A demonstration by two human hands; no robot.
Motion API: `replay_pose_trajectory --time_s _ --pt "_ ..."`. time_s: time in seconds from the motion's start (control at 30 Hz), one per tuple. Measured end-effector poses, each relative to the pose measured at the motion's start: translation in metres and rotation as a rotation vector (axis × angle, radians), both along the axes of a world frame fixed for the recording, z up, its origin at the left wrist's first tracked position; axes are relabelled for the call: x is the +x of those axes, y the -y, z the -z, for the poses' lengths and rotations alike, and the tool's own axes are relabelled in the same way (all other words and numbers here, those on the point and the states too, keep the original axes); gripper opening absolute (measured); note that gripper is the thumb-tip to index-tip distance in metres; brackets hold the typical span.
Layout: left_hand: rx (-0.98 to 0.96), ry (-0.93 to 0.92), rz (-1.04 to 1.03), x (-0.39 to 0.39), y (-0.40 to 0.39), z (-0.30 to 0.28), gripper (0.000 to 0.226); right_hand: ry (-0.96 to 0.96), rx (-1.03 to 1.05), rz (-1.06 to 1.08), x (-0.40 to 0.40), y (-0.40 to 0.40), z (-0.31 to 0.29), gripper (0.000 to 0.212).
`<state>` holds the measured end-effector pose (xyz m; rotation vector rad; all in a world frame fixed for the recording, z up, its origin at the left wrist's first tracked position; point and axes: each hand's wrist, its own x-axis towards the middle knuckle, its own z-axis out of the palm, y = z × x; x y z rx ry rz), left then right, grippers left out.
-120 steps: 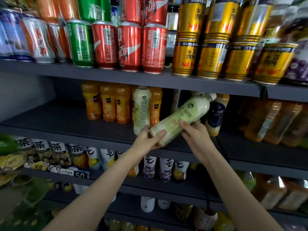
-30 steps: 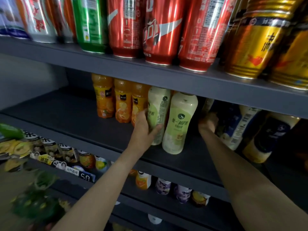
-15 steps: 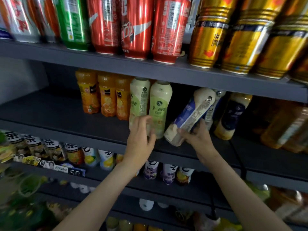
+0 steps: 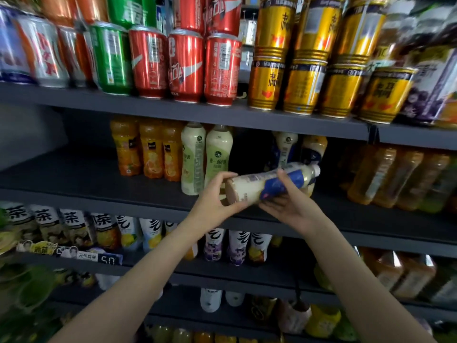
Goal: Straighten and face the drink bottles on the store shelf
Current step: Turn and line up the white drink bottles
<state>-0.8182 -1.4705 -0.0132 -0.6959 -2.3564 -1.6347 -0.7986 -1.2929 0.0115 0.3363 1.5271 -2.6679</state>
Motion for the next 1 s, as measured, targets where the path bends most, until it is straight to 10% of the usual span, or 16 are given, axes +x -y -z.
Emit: replay_pose_trajectory --time_s 0.13,0.33,0.5,0.63,1.0 --pt "-0.164 -0.249 0.044 0.004 0.003 -0.005 0.059 0.035 -0.206 0.105 0.003 0.009 0.007 0.041" --pt "0.305 0.52 0.267 0.011 0.011 -0.006 0.027 -0.23 -0.07 0.007 0.01 0.001 -0.002 0.016" --pt "-0.011 -0.056 -0.03 0.014 0.016 -0.009 0.054 -0.197 0.175 -0.09 0.014 -0.003 -0.006 0.035" --pt "-0.137 -0.389 -0.116 0.011 0.014 -0.004 0.061 -0.103 -0.032 -0.029 0.012 0.001 -0.002 0.044" --pt "-0.315 -0.045 0.021 -0.015 0.012 0.001 0.072 -0.378 0.408 0.004 0.013 -0.012 0.005 0.032"
